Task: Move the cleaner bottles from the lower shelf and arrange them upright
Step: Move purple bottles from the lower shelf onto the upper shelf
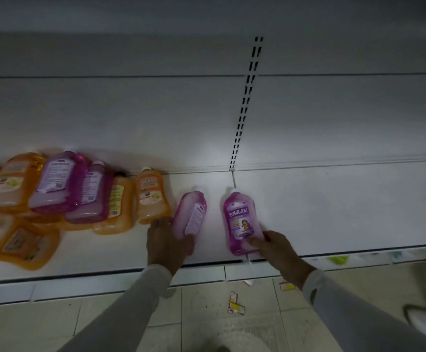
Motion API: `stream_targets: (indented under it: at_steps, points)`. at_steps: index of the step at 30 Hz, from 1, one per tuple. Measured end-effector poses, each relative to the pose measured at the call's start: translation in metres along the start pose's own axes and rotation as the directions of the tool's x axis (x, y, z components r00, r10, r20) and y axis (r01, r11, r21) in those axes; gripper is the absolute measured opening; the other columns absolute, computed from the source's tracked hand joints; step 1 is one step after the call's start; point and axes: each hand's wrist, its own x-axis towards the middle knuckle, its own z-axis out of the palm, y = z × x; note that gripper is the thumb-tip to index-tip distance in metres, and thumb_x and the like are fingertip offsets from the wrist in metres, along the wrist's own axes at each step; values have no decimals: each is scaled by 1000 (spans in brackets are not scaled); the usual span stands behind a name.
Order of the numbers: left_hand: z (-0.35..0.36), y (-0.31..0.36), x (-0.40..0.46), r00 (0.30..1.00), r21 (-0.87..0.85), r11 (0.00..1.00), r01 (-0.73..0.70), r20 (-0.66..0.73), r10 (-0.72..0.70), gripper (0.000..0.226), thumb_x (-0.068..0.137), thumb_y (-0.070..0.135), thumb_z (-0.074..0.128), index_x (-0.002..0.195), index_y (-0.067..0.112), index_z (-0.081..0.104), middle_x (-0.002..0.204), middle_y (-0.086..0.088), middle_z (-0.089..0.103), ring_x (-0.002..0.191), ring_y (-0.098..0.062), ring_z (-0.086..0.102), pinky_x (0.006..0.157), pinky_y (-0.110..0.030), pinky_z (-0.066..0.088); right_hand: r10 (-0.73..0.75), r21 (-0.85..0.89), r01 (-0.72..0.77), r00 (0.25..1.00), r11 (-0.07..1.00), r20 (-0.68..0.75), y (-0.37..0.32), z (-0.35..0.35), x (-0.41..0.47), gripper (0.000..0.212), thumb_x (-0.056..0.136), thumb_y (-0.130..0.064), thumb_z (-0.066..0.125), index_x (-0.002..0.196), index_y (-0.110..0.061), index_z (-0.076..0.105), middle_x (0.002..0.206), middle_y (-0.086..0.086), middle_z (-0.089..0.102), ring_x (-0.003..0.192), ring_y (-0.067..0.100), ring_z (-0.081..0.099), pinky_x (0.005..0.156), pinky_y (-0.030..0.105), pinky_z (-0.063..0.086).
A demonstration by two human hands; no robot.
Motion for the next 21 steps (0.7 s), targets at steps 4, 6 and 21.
stream_targets:
  at_steps: [4, 6, 21]
  points:
    - [7, 11, -12, 988, 74, 987, -141, -47, 145, 48, 71, 32, 79, 104, 10, 53, 103, -7, 51, 97, -27, 47, 83, -38, 47, -11, -127, 10, 1000, 992, -9, 5, -9, 0, 19, 81, -34, 74, 90, -17, 73, 88, 7, 75, 87, 30, 70, 82, 42, 55]
    - [16, 19, -13, 986, 65, 984, -167, 8, 167, 39, 71, 35, 77, 92, 13, 53, 92, -4, 49, 88, -24, 48, 74, -33, 44, -33, -184, 32, 999, 982, -3, 6, -13, 1, 28, 80, -40, 74, 96, -16, 74, 88, 5, 75, 86, 26, 70, 83, 42, 55]
    - [37, 31, 44, 844, -180, 943, 281, 515, -153, 68, 35, 51, 87, 87, 10, 75, 79, -8, 75, 74, -23, 73, 76, -42, 60, -11, -108, 6, 999, 994, -44, -23, -10, 57, 39, 66, -44, 85, 87, -12, 76, 73, 0, 74, 69, 15, 71, 67, 27, 56]
